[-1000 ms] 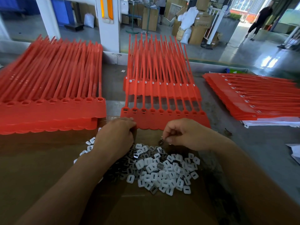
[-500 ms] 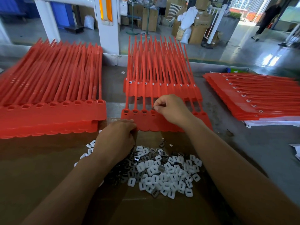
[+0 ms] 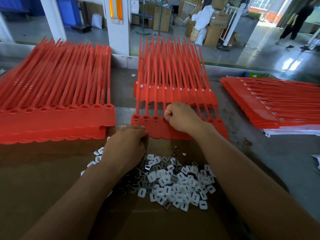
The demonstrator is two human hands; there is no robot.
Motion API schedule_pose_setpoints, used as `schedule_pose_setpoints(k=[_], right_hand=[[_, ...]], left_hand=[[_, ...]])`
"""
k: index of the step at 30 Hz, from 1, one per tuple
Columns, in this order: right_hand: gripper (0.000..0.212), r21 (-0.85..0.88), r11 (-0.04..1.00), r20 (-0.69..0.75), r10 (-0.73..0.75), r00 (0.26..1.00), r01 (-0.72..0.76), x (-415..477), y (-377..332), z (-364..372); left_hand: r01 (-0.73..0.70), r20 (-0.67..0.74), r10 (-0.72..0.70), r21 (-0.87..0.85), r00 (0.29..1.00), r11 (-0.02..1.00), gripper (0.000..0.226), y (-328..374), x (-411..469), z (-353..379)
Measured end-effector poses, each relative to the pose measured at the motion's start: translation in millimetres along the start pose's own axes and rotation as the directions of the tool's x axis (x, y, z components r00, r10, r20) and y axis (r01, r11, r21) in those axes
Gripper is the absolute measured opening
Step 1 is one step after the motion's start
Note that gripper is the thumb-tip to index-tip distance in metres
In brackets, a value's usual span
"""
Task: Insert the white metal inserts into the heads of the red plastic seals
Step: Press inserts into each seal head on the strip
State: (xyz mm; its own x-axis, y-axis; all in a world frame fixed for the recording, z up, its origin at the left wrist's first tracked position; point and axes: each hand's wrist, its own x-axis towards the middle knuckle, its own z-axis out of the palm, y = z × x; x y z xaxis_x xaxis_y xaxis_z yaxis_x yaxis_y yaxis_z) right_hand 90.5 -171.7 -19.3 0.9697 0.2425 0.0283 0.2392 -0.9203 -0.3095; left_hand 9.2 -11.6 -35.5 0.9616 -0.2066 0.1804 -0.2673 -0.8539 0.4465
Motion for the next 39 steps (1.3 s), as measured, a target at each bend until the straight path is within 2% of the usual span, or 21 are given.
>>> schedule_pose_setpoints(k=[11,20,24,26,29,33,39], right_hand=[[0.015,0.162,0.98,-0.116,0.139,0.984,-0.119,2.1,3.3,3.5],[0.013,0.262,0.963,-0.113,0.095,0.989,-0.063,-0.3,8.7,5.1],[0.01,0.405,0.914,-0.124,0.087,0.988,-0.029,-10.5,14.1,-4.0],[0.009,0.419,0.908,-0.128,0.061,0.99,-0.002,-19.4,16.0,-11.0],[0.011,0.394,0.918,0.007,-0.042,0.999,0.035,-38.3,15.0,-22.4],[0.017,0.279,0.956,0.269,-0.174,0.947,0.096,-59.3,12.3,-28.1],[0.02,0.255,0.962,0.319,-0.178,0.931,0.096,-67.7,11.6,-19.1]], left_hand=[[-0.002,-0.003,0.002,-0.006,1.0,1.0,0.036,1.0,-1.0,-0.7],[0.001,0.004,-0.001,-0.001,1.0,1.0,0.04,-0.3,0.5,-0.2],[0.001,0.002,-0.001,-0.001,1.0,1.0,0.04,-0.2,0.6,0.2],[0.0,0.003,0.0,0.002,1.0,1.0,0.039,-0.2,0.7,0.5],[0.015,0.011,-0.015,-0.004,1.0,1.0,0.043,-0.2,1.0,0.8],[0.024,0.021,-0.024,0.0,0.999,1.0,0.046,0.7,1.5,0.2],[0.025,0.015,-0.025,0.014,1.0,1.0,0.045,0.5,0.6,0.4]])
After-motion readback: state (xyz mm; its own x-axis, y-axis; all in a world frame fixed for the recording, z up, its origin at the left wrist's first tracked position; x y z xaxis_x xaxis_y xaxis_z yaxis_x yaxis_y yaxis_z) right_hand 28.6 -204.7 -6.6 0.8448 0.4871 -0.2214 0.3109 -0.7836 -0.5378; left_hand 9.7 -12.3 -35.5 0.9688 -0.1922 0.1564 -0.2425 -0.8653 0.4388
